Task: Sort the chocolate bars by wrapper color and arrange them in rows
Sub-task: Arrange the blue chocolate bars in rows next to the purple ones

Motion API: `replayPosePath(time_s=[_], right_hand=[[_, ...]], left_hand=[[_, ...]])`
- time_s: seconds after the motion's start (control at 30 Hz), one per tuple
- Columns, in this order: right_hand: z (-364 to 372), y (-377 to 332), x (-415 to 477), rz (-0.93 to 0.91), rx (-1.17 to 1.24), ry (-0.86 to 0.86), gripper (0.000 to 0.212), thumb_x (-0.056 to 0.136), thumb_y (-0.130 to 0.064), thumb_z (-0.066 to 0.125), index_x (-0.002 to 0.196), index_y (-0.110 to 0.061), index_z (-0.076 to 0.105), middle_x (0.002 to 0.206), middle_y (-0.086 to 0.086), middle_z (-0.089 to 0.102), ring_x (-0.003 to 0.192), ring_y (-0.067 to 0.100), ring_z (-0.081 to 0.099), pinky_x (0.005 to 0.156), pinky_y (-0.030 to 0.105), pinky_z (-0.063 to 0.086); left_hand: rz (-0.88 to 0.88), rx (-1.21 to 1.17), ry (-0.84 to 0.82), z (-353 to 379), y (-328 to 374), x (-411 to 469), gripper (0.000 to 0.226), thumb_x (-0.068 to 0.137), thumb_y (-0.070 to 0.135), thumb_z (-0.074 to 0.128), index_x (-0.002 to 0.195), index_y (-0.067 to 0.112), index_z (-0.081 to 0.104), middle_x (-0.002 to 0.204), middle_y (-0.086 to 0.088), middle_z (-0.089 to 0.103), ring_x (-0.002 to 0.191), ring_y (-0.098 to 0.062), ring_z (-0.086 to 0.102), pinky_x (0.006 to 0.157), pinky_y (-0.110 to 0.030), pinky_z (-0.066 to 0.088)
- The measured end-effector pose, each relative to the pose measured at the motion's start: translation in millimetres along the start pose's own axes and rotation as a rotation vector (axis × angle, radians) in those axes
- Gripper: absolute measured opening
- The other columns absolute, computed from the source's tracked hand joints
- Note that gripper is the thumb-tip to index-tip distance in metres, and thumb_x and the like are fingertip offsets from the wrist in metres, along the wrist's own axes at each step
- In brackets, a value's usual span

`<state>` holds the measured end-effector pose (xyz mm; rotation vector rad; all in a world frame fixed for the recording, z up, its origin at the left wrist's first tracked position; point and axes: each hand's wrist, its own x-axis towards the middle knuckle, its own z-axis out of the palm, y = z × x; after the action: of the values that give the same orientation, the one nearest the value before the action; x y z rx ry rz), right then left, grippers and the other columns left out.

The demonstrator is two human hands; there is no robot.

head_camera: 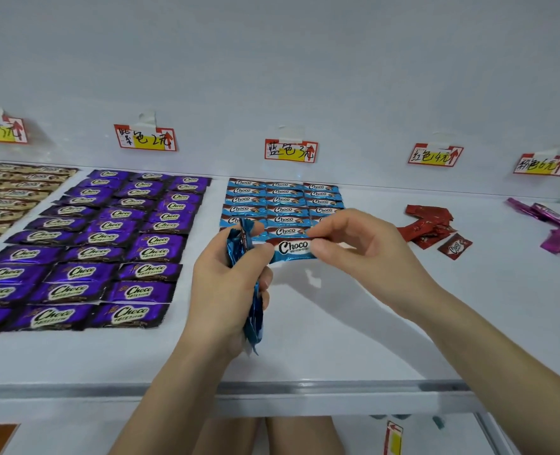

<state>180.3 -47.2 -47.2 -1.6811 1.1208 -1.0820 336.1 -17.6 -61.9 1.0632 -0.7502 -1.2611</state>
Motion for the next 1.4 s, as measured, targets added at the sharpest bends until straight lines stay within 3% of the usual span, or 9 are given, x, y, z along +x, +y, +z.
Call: replayPosePath(time_s=[0.13, 0.23, 0.4, 0.57, 0.73, 0.97, 1.27, 1.4], right_hand=[[-10, 5, -5, -0.113, -0.252, -0.108, 0.018, 0.065, -0.035, 0.071, 0.080, -0.039, 0.061, 0.094, -0.022, 0.065, 0.092, 0.003, 0.059, 0.075, 0.018, 0.049], [-21, 12, -3, -0.150, -0.354, -0.098, 0.022, 0.069, -0.030, 0.073, 0.082, -0.041, 0.059, 0.088, -0.029, 0.064, 0.094, -0.001, 0.056, 0.074, 0.011, 0.043], [-61, 35, 13, -0.057, -0.532, -0.027, 0.025, 0.076, -0.016, 0.073, 0.081, -0.038, 0.062, 0.092, -0.020, 0.063, 0.088, -0.005, 0.053, 0.072, 0.004, 0.036], [-80, 53, 23, -0.034, -0.777, -0.109, 0.015, 0.080, -0.019, 0.070, 0.093, -0.014, 0.073, 0.097, -0.001, 0.068, 0.095, 0.015, 0.057, 0.083, 0.025, 0.039], [-76, 55, 30, -0.137, -0.853, -0.158, 0.014, 0.085, -0.012, 0.063, 0.094, -0.005, 0.072, 0.094, 0.010, 0.068, 0.092, 0.024, 0.057, 0.083, 0.042, 0.042], [-66, 57, 50, -0.141, -0.886, -0.178, 0.018, 0.089, -0.013, 0.058, 0.099, -0.003, 0.070, 0.097, 0.016, 0.064, 0.093, 0.027, 0.055, 0.082, 0.045, 0.042], [-59, 58, 58, -0.140, -0.917, -0.196, 0.019, 0.090, -0.013, 0.056, 0.101, -0.004, 0.069, 0.101, 0.011, 0.065, 0.094, 0.024, 0.055, 0.081, 0.038, 0.042], [-59, 60, 59, -0.157, -0.921, -0.201, 0.019, 0.090, -0.011, 0.056, 0.096, 0.002, 0.068, 0.096, 0.015, 0.065, 0.091, 0.028, 0.056, 0.080, 0.043, 0.042]], left_hand=[[-0.048, 0.001, -0.013, 6, -4, 3, 0.017, 0.088, 0.003, 0.058, 0.094, 0.018, 0.064, 0.073, -0.007, 0.059, 0.045, -0.009, 0.042, 0.036, -0.019, 0.032], [-0.102, 0.018, -0.012, 13, -7, 4, 0.015, 0.087, 0.005, 0.059, 0.094, 0.018, 0.064, 0.067, -0.006, 0.059, 0.045, -0.010, 0.042, 0.036, -0.019, 0.033], [-0.176, 0.010, 0.031, 13, -7, 8, 0.008, 0.087, 0.013, 0.061, 0.090, 0.021, 0.063, 0.073, -0.001, 0.068, 0.048, -0.009, 0.044, 0.040, -0.019, 0.035], [-0.218, 0.009, 0.032, 13, -10, 9, 0.005, 0.088, 0.017, 0.061, 0.093, 0.018, 0.062, 0.072, -0.001, 0.067, 0.046, -0.008, 0.044, 0.038, -0.017, 0.035], [-0.228, -0.009, 0.039, 15, -10, 11, 0.005, 0.089, 0.015, 0.060, 0.092, 0.018, 0.062, 0.072, -0.002, 0.066, 0.045, -0.008, 0.043, 0.037, -0.017, 0.034], [-0.238, -0.035, 0.039, 15, -11, 12, 0.004, 0.090, 0.015, 0.059, 0.092, 0.018, 0.062, 0.073, -0.002, 0.066, 0.044, -0.008, 0.043, 0.035, -0.017, 0.034], [-0.254, -0.055, 0.039, 12, -11, 13, 0.002, 0.089, 0.017, 0.060, 0.091, 0.017, 0.060, 0.073, -0.002, 0.066, 0.042, -0.007, 0.044, 0.035, -0.016, 0.035], [-0.265, -0.060, 0.047, 11, -12, 14, 0.002, 0.089, 0.017, 0.060, 0.091, 0.017, 0.060, 0.072, -0.002, 0.066, 0.042, -0.007, 0.043, 0.034, -0.016, 0.034]])
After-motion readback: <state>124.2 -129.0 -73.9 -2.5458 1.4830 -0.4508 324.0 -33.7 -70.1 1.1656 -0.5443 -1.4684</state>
